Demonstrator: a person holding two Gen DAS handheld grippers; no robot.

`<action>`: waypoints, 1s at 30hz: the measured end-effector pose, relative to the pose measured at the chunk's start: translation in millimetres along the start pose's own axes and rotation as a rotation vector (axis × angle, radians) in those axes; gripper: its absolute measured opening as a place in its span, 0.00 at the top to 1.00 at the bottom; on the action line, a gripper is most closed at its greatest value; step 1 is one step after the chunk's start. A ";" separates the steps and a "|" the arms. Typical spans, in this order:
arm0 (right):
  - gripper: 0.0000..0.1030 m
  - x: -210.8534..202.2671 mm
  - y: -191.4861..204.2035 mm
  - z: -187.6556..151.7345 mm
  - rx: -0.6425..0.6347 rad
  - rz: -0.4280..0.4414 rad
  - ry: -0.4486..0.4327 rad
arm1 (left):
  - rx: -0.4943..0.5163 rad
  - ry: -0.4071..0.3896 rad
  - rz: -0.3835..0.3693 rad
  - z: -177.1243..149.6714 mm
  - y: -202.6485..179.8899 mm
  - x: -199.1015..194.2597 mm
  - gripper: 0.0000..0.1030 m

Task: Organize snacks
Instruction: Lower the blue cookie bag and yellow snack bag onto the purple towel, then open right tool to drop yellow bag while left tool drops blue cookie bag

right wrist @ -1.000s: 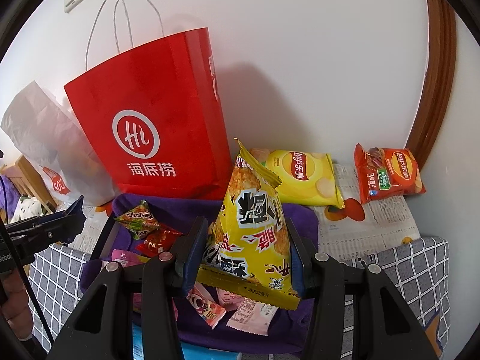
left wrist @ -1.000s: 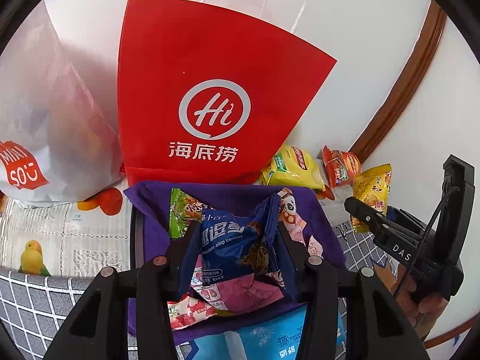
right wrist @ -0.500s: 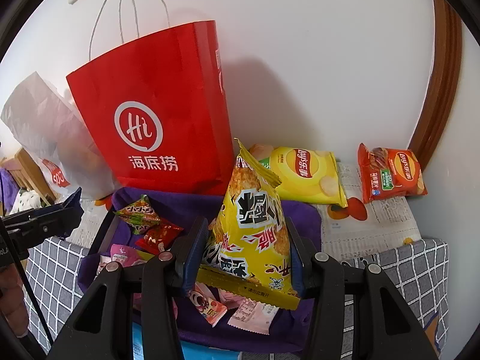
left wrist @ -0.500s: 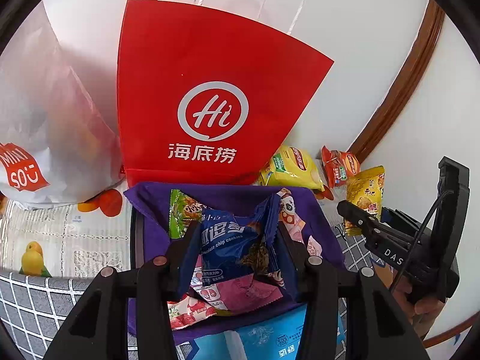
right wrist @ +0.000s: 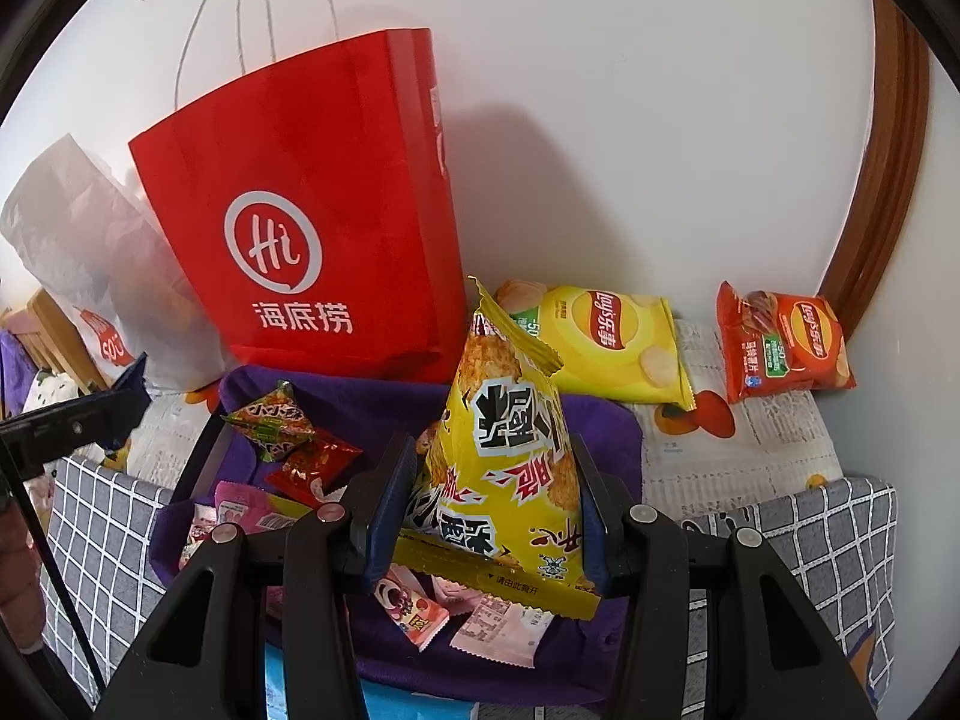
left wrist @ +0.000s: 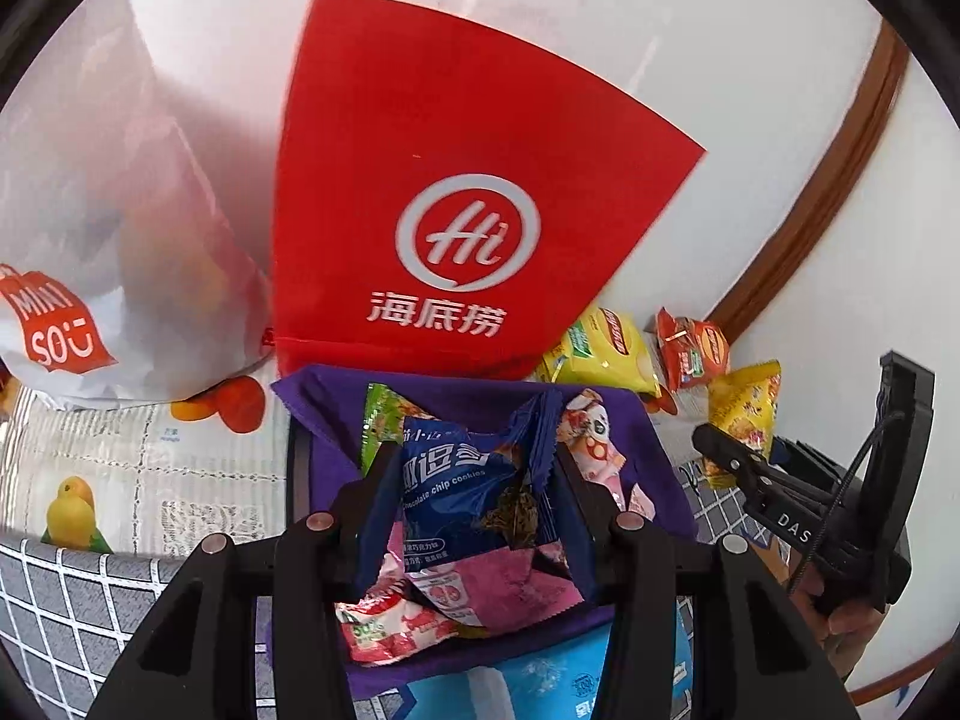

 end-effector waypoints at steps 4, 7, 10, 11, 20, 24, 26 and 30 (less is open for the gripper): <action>0.53 7.0 -0.1 -3.1 0.003 0.007 0.018 | -0.030 0.020 -0.020 -1.4 7.0 8.4 0.56; 0.53 13.5 4.0 -7.3 -0.008 0.013 0.037 | -0.028 0.059 -0.029 -8.2 3.8 22.7 0.56; 0.53 21.0 9.2 -12.5 -0.025 0.020 0.060 | -0.020 0.095 -0.026 -15.4 -0.6 35.5 0.56; 0.53 23.3 10.2 -14.1 -0.029 0.020 0.067 | -0.016 0.112 -0.026 -18.8 -2.9 41.4 0.56; 0.53 50.7 14.5 -34.4 -0.055 0.013 0.171 | 0.003 0.208 -0.004 -39.5 -7.3 67.8 0.56; 0.52 52.5 15.3 -36.8 -0.056 0.011 0.178 | 0.009 0.222 0.003 -43.2 -9.1 71.3 0.55; 0.52 53.2 14.9 -36.9 -0.060 0.004 0.175 | 0.011 0.226 0.005 -43.9 -9.4 71.9 0.55; 0.52 54.6 15.3 -37.3 -0.076 -0.004 0.175 | 0.012 0.233 0.013 -43.8 -9.3 74.2 0.55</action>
Point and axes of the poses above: each gripper's, at about its wrist camera, not at the fingertips, and x roughly the way its jaws point, y to its left, z to its top, the point moved 9 cm from there along x, roughly the way its jaws point, and after that the axes turned 2 degrees about -z, right-handed, at the moved point
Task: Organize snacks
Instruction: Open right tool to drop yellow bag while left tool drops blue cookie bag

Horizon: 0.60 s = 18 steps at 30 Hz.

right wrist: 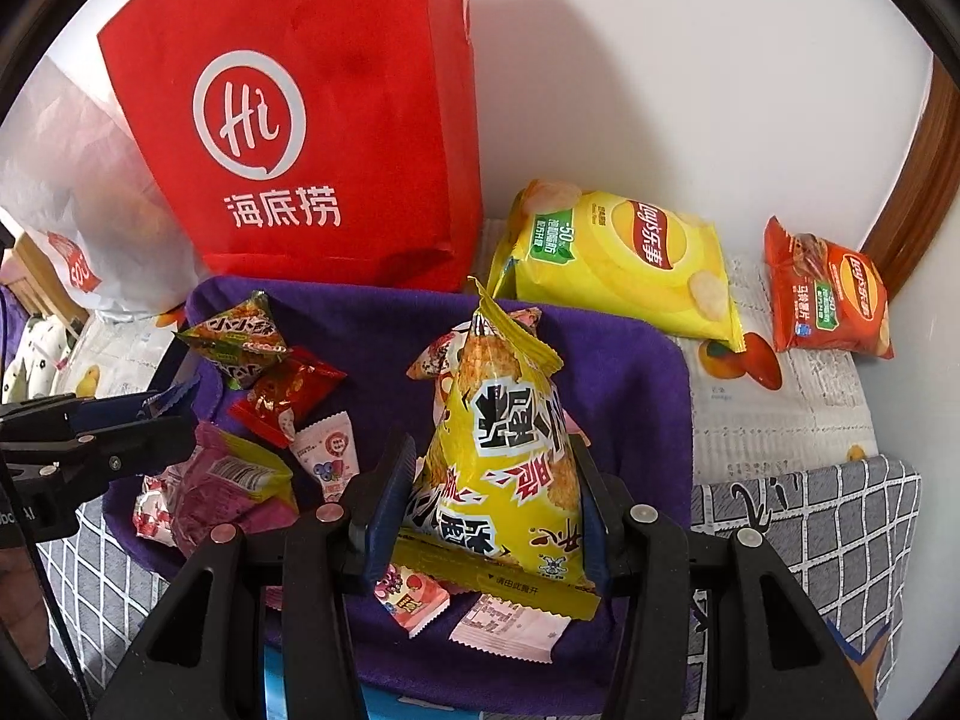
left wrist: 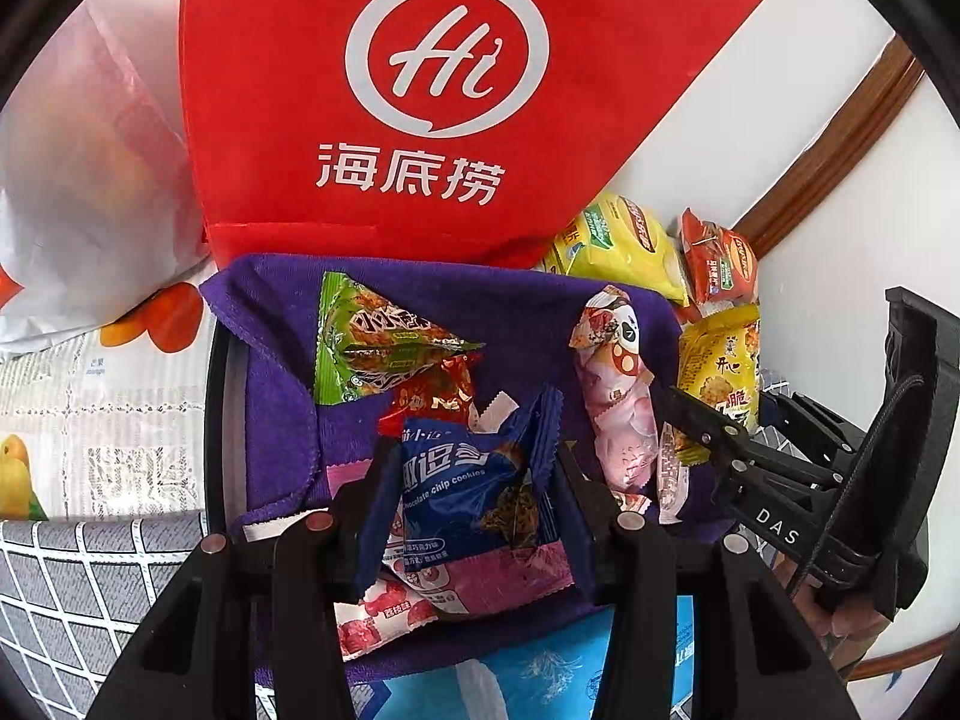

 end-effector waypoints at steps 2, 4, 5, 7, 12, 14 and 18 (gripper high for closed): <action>0.52 0.3 0.1 -0.4 -0.004 -0.002 0.003 | 0.000 0.003 0.002 0.7 -0.4 2.0 0.55; 0.52 0.7 0.2 -0.8 -0.010 -0.002 0.006 | 0.001 0.006 0.004 1.2 -1.3 4.0 0.55; 0.52 0.9 0.2 -1.1 -0.012 -0.002 0.008 | 0.001 0.007 0.005 0.5 -1.1 3.9 0.55; 0.52 0.9 0.0 -1.2 -0.014 -0.001 0.009 | 0.002 0.006 0.005 0.0 -1.1 3.1 0.54; 0.39 -0.2 -1.5 0.2 0.006 0.007 0.005 | 0.007 0.008 -0.001 -0.2 -3.4 3.7 0.53; 0.39 -3.2 1.0 0.4 0.013 0.034 0.009 | 0.011 0.010 -0.004 -0.5 -4.3 3.3 0.53; 0.38 -18.0 1.6 5.2 0.019 0.037 -0.029 | 0.013 0.016 0.001 -1.3 -6.2 0.6 0.47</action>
Point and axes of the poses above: each gripper's, at about its wrist camera, not at the fingertips, and x roughly the way its jaws point, y to its left, z to its top, the point moved 9 cm from there along x, roughly the way its jaws point, and after that the axes turned 2 degrees about -z, right-handed, at the moved point
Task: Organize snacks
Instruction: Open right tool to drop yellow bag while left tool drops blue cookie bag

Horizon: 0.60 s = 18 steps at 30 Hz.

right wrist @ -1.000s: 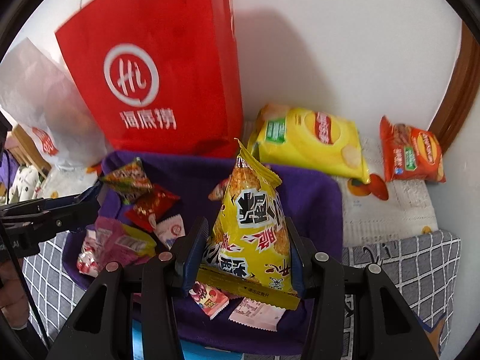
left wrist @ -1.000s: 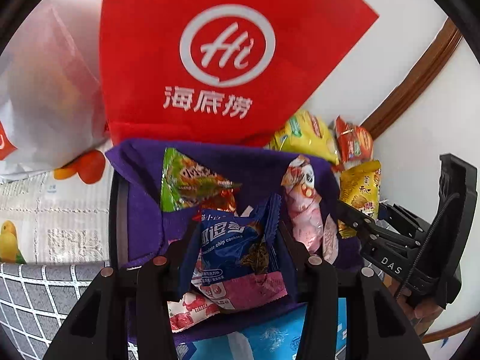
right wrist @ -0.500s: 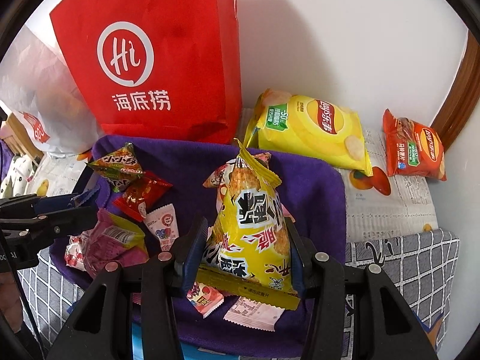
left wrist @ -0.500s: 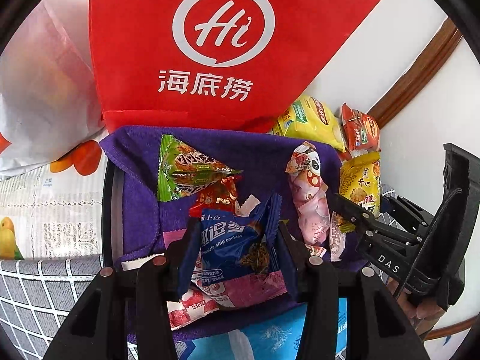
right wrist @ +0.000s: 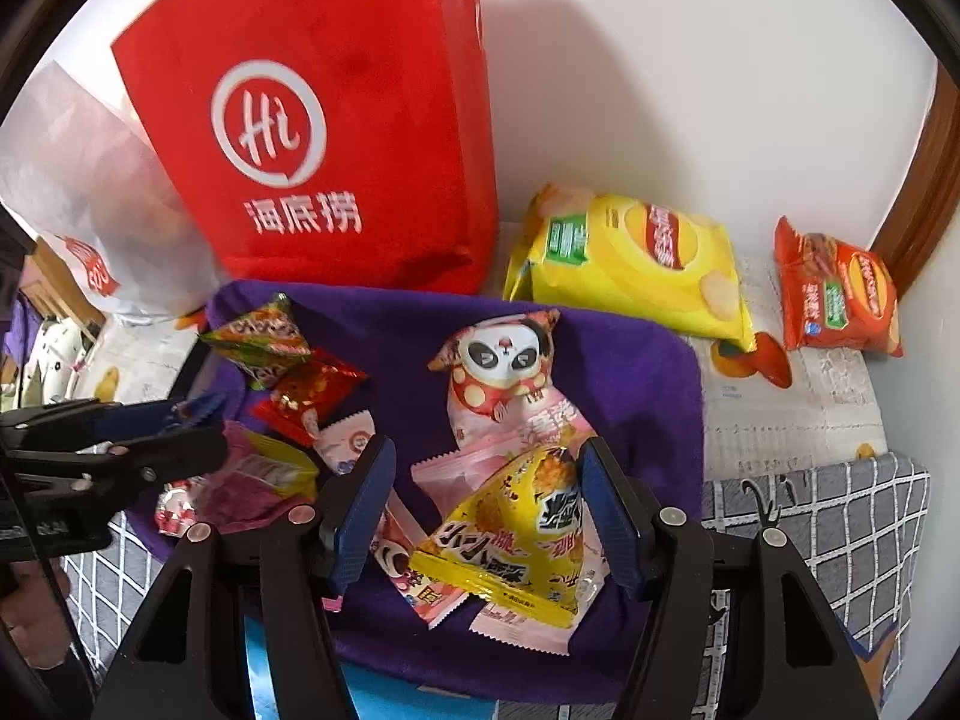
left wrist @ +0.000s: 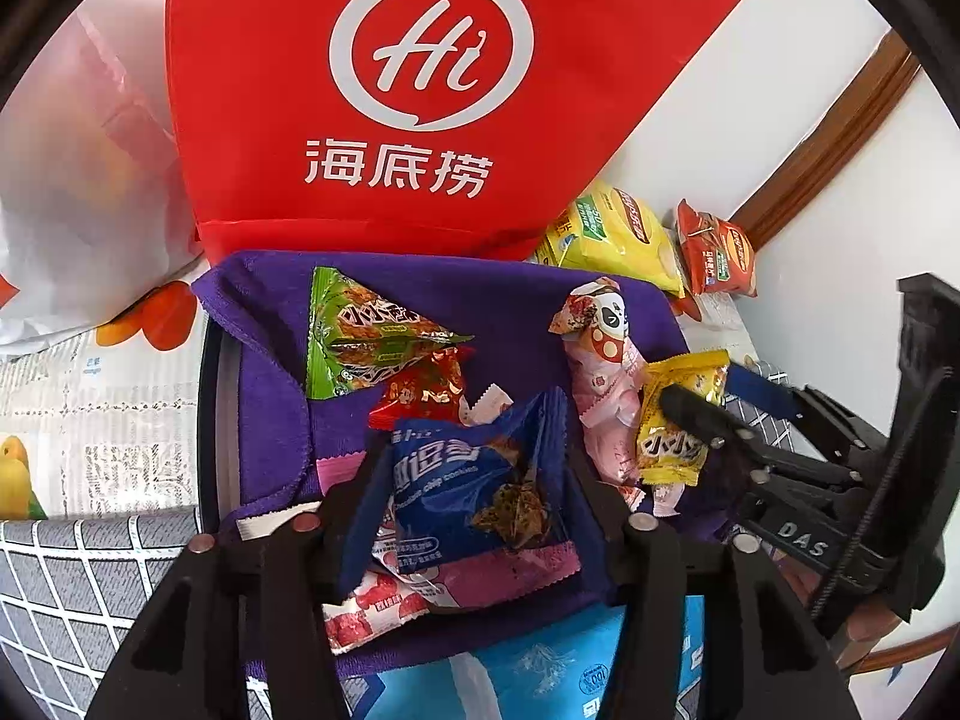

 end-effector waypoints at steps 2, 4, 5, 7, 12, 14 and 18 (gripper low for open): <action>0.38 -10.0 -0.1 4.3 0.009 -0.002 -0.028 | 0.016 -0.004 0.021 0.3 -1.3 -4.2 0.40; 0.37 -18.7 0.8 7.7 0.020 0.005 -0.050 | 0.030 -0.026 0.036 2.4 -3.0 -11.1 0.31; 0.37 -23.9 2.0 9.3 0.027 0.012 -0.061 | 0.034 -0.040 0.038 3.5 -4.2 -16.0 0.30; 0.37 -32.0 3.9 11.1 0.039 0.020 -0.077 | 0.038 -0.049 0.032 4.4 -5.6 -24.3 0.26; 0.37 -53.3 6.8 3.4 0.074 0.023 -0.094 | 0.049 -0.075 0.008 5.1 -12.0 -42.6 0.21; 0.37 -64.5 6.3 -3.0 0.079 0.015 -0.091 | 0.058 -0.088 -0.002 4.5 -16.5 -51.5 0.20; 0.37 -90.2 2.1 -17.1 0.106 0.005 -0.097 | 0.079 -0.116 -0.008 1.9 -28.4 -67.1 0.17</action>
Point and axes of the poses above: each gripper's, at about its wrist camera, not at the fingertips, and x roughly the way its jaws point, y to its left, z to its top, the point moved 9 cm from there along x, roughly the way its jaws point, and after that the axes turned 2 degrees about -z, right-handed, at the moved point
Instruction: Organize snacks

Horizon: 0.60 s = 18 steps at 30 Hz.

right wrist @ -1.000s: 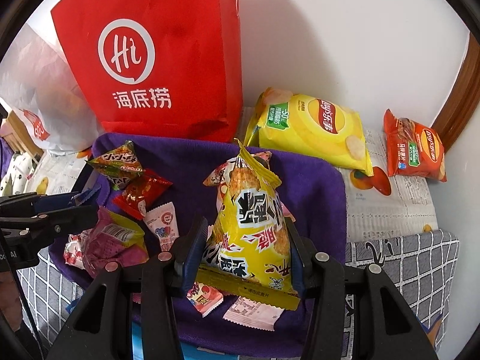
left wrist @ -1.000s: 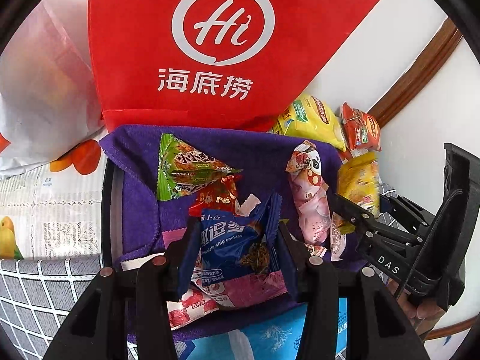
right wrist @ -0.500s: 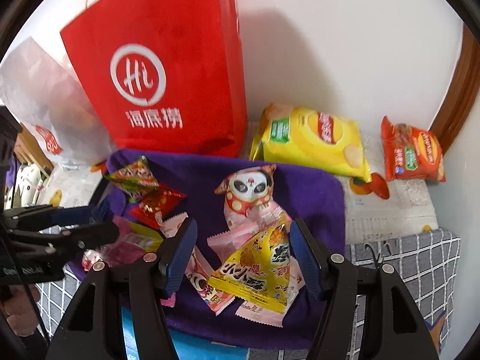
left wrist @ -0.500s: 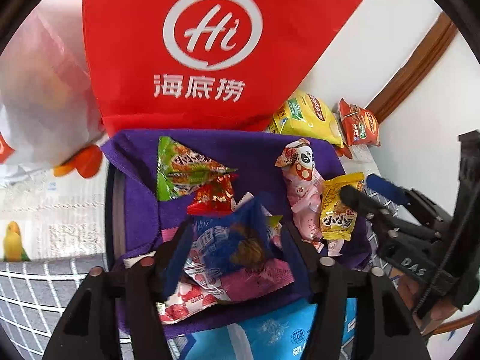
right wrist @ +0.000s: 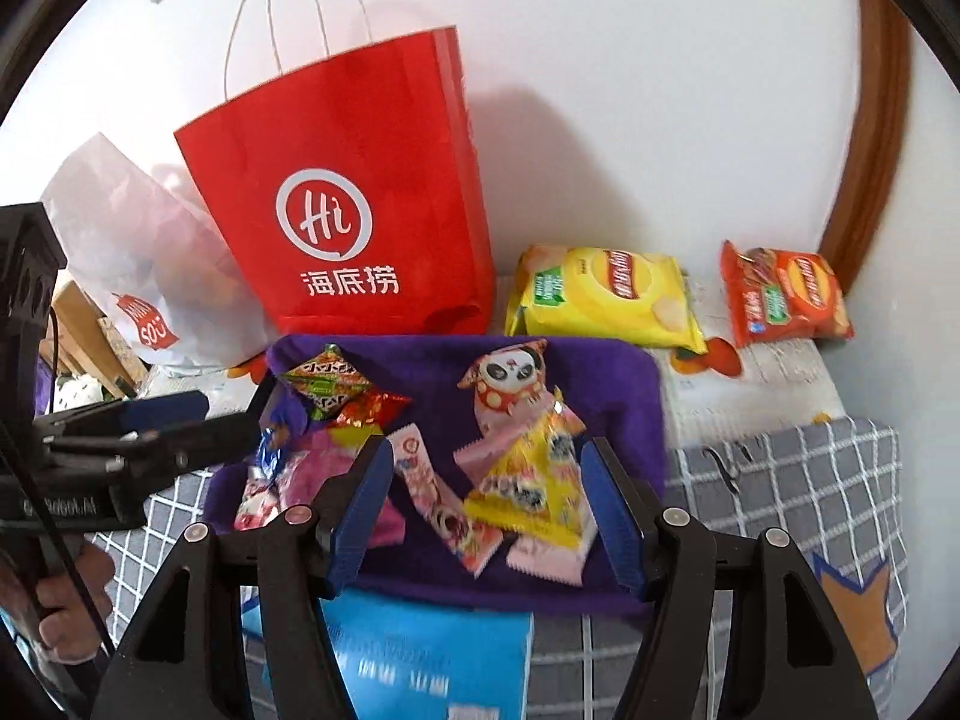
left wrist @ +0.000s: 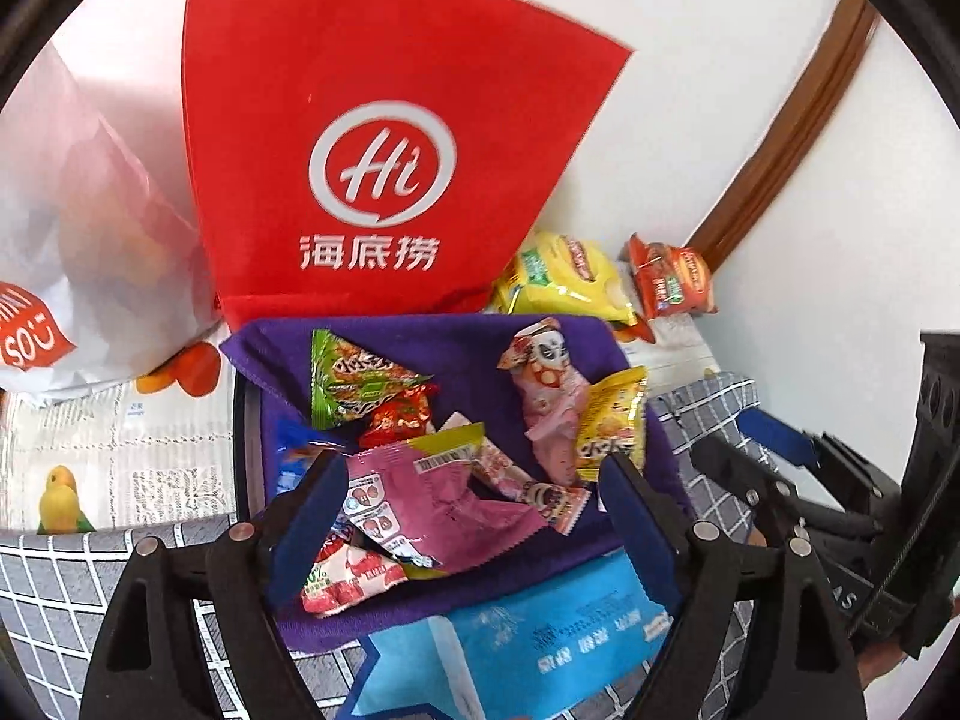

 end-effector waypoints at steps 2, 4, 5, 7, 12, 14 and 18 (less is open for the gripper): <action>0.37 -15.6 -2.8 -6.1 0.013 -0.008 -0.003 | 0.015 -0.024 0.017 -0.2 -4.3 -9.3 0.13; 0.37 -29.0 -5.3 -11.6 0.016 -0.025 -0.008 | 0.025 -0.031 0.023 -2.8 -8.9 -15.4 0.10; 0.37 -36.8 -7.3 -14.8 0.016 -0.037 -0.013 | 0.029 -0.032 0.025 -6.2 -11.2 -18.3 0.08; 0.37 -50.9 -10.8 -20.3 0.020 -0.054 -0.027 | 0.031 -0.020 0.026 -15.3 -15.8 -22.9 0.08; 0.37 -79.8 -11.2 -34.5 0.048 -0.059 -0.050 | 0.050 -0.018 0.031 -40.6 -29.0 -40.3 0.08; 0.37 -89.7 -9.0 -42.0 0.047 -0.062 -0.052 | 0.053 -0.023 0.029 -51.6 -34.1 -49.0 0.08; 0.36 -107.7 -0.4 -57.9 0.027 -0.067 -0.064 | 0.063 -0.064 0.046 -69.9 -43.2 -70.6 0.08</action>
Point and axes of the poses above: each gripper's, at about its wrist camera, not at the fingertips, and x roughly the way its jaws point, y to its left, z to its top, the point moved 9 cm from there along x, roughly the way its jaws point, and after that the axes turned 2 degrees about -z, right-handed, at the moved point
